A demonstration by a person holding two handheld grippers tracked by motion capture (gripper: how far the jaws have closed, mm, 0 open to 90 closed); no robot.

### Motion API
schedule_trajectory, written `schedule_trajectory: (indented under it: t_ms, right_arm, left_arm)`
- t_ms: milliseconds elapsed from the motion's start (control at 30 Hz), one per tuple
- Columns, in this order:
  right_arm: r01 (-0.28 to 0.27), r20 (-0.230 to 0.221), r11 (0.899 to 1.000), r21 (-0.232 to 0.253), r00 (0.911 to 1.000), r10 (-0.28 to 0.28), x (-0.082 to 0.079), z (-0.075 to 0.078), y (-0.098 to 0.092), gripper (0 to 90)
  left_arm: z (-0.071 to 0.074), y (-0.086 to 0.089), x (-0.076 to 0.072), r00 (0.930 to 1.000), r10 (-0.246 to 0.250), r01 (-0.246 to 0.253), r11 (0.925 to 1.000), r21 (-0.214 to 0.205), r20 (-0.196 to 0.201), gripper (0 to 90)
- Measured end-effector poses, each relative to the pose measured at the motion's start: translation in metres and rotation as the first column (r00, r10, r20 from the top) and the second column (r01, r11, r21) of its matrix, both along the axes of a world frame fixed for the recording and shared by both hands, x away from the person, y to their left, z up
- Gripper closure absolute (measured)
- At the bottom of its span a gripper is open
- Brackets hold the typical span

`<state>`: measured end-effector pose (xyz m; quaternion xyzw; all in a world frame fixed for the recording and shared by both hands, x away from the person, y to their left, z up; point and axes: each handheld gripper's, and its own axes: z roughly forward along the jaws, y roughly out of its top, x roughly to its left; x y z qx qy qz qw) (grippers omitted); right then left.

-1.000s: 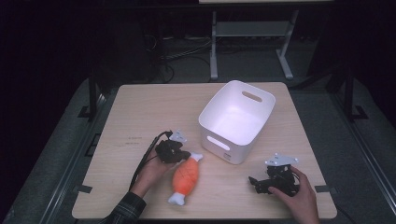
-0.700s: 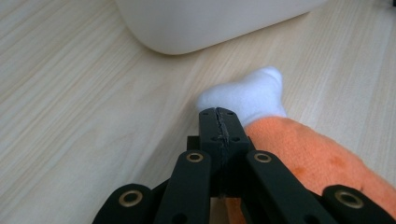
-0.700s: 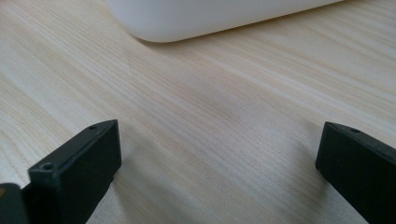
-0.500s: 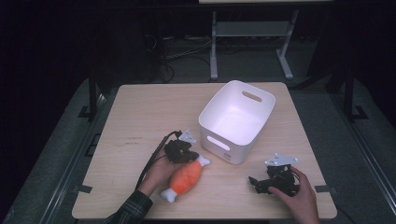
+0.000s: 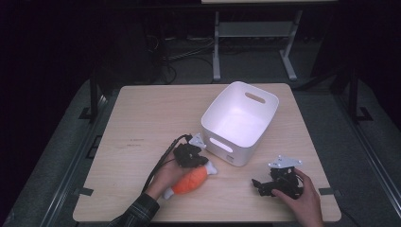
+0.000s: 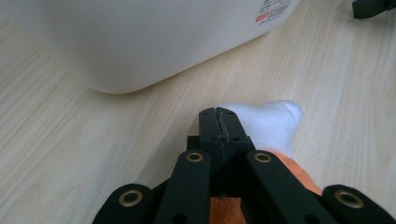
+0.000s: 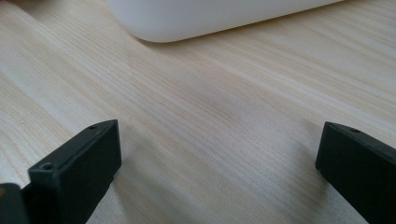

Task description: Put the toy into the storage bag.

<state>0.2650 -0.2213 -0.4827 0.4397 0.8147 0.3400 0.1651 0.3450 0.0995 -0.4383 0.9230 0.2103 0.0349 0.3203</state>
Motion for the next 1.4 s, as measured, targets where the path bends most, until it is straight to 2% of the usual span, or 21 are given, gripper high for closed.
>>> schedule_trajectory:
  t_ms: [100, 133, 233, 300, 367, 467, 567, 600, 700, 767, 833, 933, 1033, 1200, 1400]
  right_arm:
    - [0.0, 0.0, 1.0, 0.0, 1.0, 0.0, 0.0, 0.0, 0.0, 0.0]
    - [0.0, 0.0, 1.0, 0.0, 1.0, 0.0, 0.0, 0.0, 0.0, 0.0]
    - [0.0, 0.0, 1.0, 0.0, 1.0, 0.0, 0.0, 0.0, 0.0, 0.0]
    - [-0.001, 0.0, 1.0, -0.001, 1.0, 0.001, 0.0, 0.0, 0.0, 0.0]
    - [-0.001, 0.0, 1.0, -0.001, 1.0, 0.001, 0.0, 0.0, 0.0, 0.0]
    - [-0.002, 0.001, 1.0, -0.001, 1.0, 0.002, 0.0, 0.0, 0.0, 0.0]
    - [-0.001, 0.003, 1.0, -0.002, 1.0, 0.001, 0.0, 0.0, 0.0, 0.0]
    - [-0.001, 0.003, 1.0, -0.002, 1.0, 0.001, 0.0, 0.0, 0.0, 0.0]
    - [-0.002, 0.002, 1.0, -0.002, 1.0, 0.002, 0.0, 0.0, 0.0, 0.0]
    - [0.0, 0.0, 1.0, 0.001, 1.0, 0.0, 0.0, 0.0, 0.0, 0.0]
    - [0.0, -0.001, 1.0, 0.001, 1.0, 0.0, 0.0, 0.0, 0.0, 0.0]
    - [0.001, -0.002, 1.0, 0.002, 1.0, -0.001, 0.0, 0.0, 0.0, 0.0]
    - [-0.001, 0.001, 1.0, 0.0, 1.0, 0.001, 0.0, 0.0, 0.0, 0.0]
    - [0.0, 0.0, 1.0, 0.0, 1.0, 0.0, 0.0, 0.0, 0.0, 0.0]
    - [0.0, 0.0, 1.0, -0.001, 1.0, 0.0, 0.0, 0.0, 0.0, 0.0]
  left_arm:
    - [0.006, 0.005, 0.0, 1.0, 0.001, -0.001, 0.9999, 0.011, -0.004, 89.1]
    - [0.008, 0.007, -0.001, 0.9999, 0.01, -0.01, 1.0, 0.003, -0.008, 86.8]
    - [0.015, 0.013, -0.002, 0.9999, 0.012, -0.012, 0.9998, 0.016, -0.011, 81.6]
    - [0.022, 0.017, -0.003, 0.9997, 0.023, -0.023, 0.9997, 0.001, -0.011, 76.9]
    - [0.029, 0.022, -0.005, 0.9996, 0.024, -0.024, 0.9997, 0.006, -0.012, 70.3]
    - [0.039, 0.029, -0.007, 0.9987, 0.037, -0.037, 0.9993, -0.006, -0.037, 57.7]
    - [0.046, 0.034, -0.009, 0.9977, 0.044, -0.044, 0.999, 0.001, -0.052, 45.8]
    - [0.046, 0.034, -0.01, 0.9969, 0.051, -0.051, 0.9987, -0.006, -0.061, 41.9]
    - [0.045, 0.035, -0.013, 0.9956, 0.055, -0.055, 0.9985, 0.009, -0.076, 33.1]
    - [0.043, 0.034, -0.015, 0.9958, 0.053, -0.05, 0.998, 0.038, -0.075, 28.2]
    - [0.041, 0.033, -0.017, 0.9951, 0.059, -0.056, 0.9976, 0.041, -0.079, 23.5]
    - [0.039, 0.032, -0.021, 0.9949, 0.067, -0.061, 0.995, 0.079, -0.076, 13.9]
    - [0.036, 0.032, -0.024, 0.9927, 0.078, -0.07, 0.9936, 0.089, -0.092, 12.5]
    - [0.03, 0.033, -0.028, 0.9903, 0.065, -0.05, 0.9913, 0.122, -0.123, 12.5]
    - [0.026, 0.033, -0.033, 0.9883, 0.062, -0.043, 0.9897, 0.136, -0.139, 12.5]
